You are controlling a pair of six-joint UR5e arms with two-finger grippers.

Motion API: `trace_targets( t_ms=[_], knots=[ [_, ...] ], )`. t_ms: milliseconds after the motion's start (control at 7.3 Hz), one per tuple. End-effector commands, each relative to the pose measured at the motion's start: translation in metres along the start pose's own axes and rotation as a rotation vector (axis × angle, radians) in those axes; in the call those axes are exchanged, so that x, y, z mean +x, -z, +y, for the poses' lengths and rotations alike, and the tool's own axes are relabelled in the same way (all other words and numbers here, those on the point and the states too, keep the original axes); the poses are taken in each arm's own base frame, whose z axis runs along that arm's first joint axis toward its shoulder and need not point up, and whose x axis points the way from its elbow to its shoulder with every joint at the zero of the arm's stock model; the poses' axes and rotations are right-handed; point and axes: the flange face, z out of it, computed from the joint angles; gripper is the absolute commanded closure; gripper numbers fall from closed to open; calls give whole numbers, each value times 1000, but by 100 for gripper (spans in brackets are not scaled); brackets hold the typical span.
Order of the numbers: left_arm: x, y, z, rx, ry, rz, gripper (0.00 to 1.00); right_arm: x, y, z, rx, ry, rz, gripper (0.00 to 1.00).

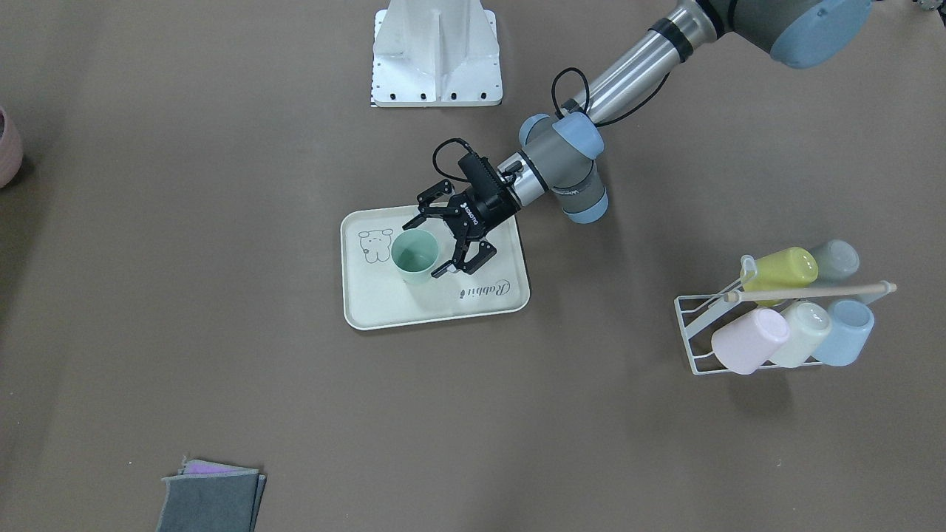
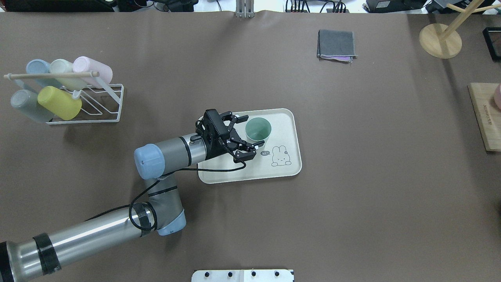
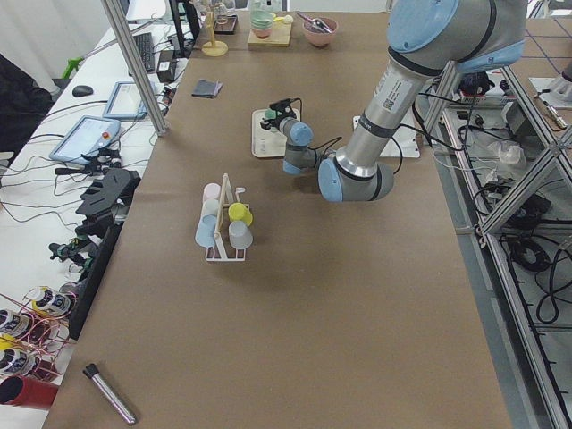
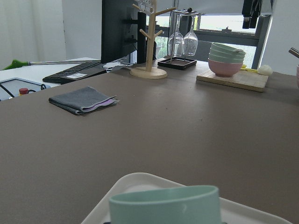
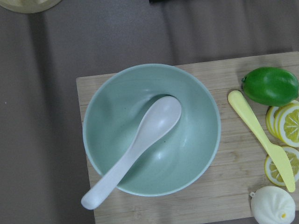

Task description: Pick up and place green cup on tray

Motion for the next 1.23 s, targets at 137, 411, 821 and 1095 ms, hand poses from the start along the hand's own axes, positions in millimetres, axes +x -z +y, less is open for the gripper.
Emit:
trace_targets(
  t_ms=[137,411,821,1095],
  knots=[
    [1,0,-3,5,-1,2,1,-1,1,-1,1,-1,0,0],
    [16,6,-44,82,4,37,1,-1,1,-1,2,-6,0,0],
    [-23,22,-177,-20,-40,-141,1,-1,1,-1,2,-6,0,0],
    [-42,28,-244,-136,-50,-264,1,-4,5,-1,10,0,1,0]
  ],
)
